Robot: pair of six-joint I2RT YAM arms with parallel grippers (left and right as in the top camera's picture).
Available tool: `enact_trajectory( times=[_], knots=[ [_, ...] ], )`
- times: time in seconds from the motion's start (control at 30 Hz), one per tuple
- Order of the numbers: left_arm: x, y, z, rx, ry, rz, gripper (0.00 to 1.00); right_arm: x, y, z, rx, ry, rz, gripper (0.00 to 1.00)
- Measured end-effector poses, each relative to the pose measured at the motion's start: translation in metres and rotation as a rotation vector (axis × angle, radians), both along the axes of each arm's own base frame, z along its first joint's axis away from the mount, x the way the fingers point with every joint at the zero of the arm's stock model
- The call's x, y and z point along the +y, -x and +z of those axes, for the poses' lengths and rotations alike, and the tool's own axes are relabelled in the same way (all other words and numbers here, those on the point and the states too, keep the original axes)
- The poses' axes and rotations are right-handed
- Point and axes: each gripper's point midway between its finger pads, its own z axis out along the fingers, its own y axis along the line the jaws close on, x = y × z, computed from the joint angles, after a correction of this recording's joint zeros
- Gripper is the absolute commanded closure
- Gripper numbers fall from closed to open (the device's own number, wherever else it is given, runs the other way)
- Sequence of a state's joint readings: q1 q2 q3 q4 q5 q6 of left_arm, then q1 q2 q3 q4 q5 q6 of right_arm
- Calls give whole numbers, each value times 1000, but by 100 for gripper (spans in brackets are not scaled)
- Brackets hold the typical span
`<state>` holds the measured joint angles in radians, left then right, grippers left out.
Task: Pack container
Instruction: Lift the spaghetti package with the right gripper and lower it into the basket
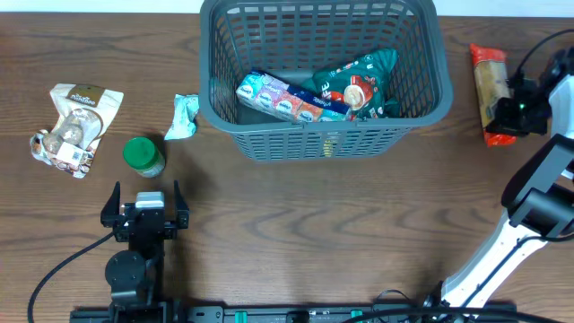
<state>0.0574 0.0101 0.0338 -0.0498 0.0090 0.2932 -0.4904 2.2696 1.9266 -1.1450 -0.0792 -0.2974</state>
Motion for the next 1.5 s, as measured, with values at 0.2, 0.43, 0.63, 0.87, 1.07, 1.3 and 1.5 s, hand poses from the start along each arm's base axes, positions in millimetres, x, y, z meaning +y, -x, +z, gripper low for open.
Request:
enact_trajectory(
  times=[0.2, 0.43, 0.63, 0.87, 1.07, 1.3, 1.5],
  knots=[
    [0, 0, 0, 0, 0, 0, 1, 27, -4, 1, 25, -13, 53, 99],
    [0, 0, 0, 0, 0, 0, 1, 62, -14, 3, 33, -20, 113, 99],
    [0, 0, 0, 0, 0, 0, 1, 72, -22, 13, -2, -8, 118, 99],
    [0, 0, 0, 0, 0, 0, 1, 61, -24, 62, -106, 71, 92, 99],
    [0, 0, 0, 0, 0, 0, 1, 58, -21, 100, -178, 115, 83, 99],
    [0, 0, 0, 0, 0, 0, 1, 60, -23, 111, -213, 129, 89, 99],
    [0, 0, 0, 0, 0, 0, 2, 67, -23, 178, -388, 199, 97, 99]
  ],
)
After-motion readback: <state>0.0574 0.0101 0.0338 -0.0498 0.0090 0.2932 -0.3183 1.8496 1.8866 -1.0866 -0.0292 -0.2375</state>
